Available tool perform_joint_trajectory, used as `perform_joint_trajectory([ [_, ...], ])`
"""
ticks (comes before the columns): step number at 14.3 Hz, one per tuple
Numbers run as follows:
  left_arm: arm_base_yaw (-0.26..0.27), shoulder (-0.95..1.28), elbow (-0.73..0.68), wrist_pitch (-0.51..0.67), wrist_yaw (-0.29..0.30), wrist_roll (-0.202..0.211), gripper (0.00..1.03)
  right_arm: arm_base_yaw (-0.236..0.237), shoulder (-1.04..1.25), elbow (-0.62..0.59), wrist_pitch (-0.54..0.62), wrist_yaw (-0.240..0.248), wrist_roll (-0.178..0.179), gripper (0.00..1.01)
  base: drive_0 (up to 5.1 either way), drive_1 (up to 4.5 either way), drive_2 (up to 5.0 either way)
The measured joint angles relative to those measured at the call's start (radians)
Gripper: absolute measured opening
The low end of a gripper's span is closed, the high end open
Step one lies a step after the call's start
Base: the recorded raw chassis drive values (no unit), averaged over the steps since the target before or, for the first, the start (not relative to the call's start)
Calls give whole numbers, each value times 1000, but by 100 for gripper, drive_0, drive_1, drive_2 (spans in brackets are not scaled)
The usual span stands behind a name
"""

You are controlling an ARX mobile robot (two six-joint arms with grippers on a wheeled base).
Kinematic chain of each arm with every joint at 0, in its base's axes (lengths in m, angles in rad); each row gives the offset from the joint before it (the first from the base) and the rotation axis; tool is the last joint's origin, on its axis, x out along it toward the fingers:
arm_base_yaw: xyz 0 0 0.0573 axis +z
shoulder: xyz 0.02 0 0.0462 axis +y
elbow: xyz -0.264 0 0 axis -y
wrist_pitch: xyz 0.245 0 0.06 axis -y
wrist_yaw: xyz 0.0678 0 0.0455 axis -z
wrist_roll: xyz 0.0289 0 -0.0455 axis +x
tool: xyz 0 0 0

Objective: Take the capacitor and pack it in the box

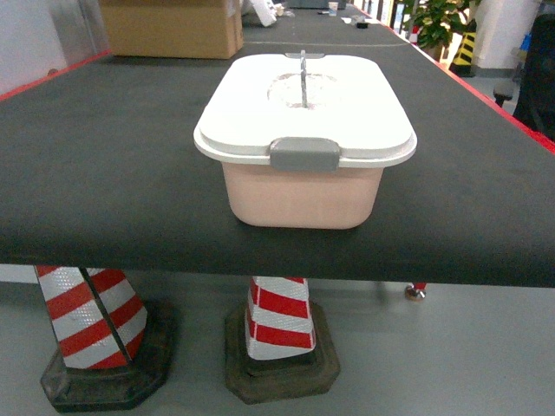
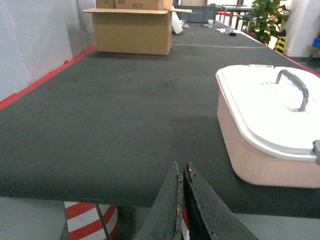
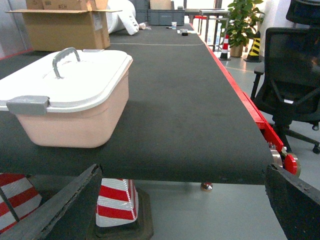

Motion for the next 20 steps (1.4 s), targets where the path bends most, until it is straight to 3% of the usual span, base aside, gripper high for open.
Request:
perform_joint_trajectory([
  [6, 119, -254, -160, -102, 131, 1, 2, 0, 0, 0, 0, 0, 0, 98, 0, 0, 0],
  [7, 171, -286, -171, -122, 192, 2, 2, 0, 0, 0, 0, 0, 0, 98, 0, 0, 0],
  [8, 214, -321, -185, -145, 196, 1, 2, 0, 0, 0, 0, 1, 0, 98, 0, 0, 0],
  [11, 204, -416, -207, -216, 214, 2, 2, 0, 0, 0, 0, 0, 0, 98, 0, 0, 0],
  [12, 204, -431, -238, -174, 214, 2, 2, 0, 0, 0, 0, 0, 0, 98, 0, 0, 0],
  [20, 205, -675, -238, -422, 214, 2, 2, 0, 0, 0, 0, 0, 0, 98, 0, 0, 0],
])
